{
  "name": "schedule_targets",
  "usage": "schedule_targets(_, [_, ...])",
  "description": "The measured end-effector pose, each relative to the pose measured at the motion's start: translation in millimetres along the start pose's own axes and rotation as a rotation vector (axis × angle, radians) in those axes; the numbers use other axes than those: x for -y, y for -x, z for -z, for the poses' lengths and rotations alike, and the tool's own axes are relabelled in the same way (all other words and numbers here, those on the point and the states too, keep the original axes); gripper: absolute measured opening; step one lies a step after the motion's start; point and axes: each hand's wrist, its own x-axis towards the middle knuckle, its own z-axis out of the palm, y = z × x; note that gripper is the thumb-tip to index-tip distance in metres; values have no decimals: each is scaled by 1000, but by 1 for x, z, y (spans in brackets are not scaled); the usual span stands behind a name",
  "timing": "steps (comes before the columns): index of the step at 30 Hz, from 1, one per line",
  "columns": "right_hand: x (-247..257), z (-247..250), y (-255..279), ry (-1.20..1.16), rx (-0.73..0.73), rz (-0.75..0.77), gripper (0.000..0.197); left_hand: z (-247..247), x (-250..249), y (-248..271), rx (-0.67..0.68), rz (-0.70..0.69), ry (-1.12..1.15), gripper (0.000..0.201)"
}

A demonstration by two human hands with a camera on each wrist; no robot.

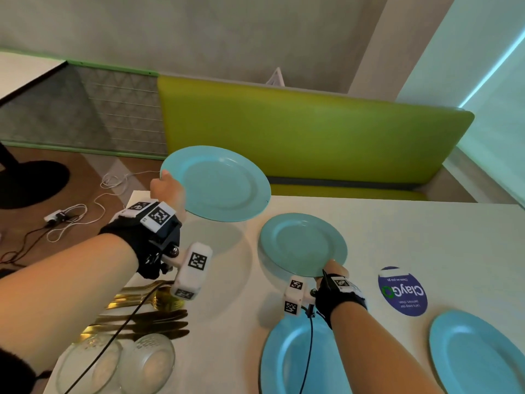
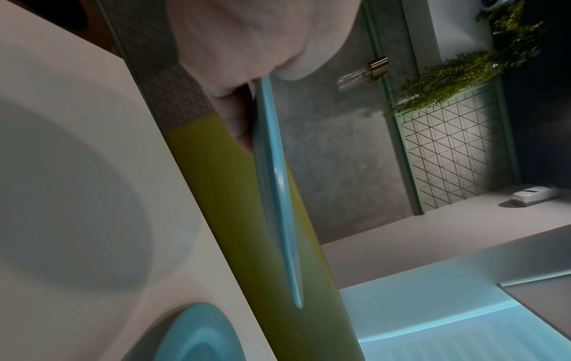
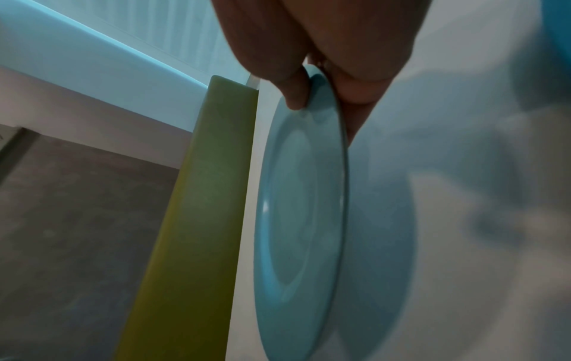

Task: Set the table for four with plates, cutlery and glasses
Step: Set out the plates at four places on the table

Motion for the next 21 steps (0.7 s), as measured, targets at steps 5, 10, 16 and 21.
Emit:
schedule_targets(5, [-1, -8, -4, -4, 40, -22, 42, 0, -2, -7, 9, -10, 21, 52])
schedule_targets(10, [4, -15, -6, -58, 11, -75, 49, 1, -2, -14, 9, -12, 18, 53])
schedule_targets(16, [7, -22, -5, -124, -33, -102, 55, 3, -2, -18, -8, -28, -38, 53])
schedule_targets(21, [8, -23, -5, -91, -21, -97, 58, 1, -1, -20, -4, -45, -39, 52])
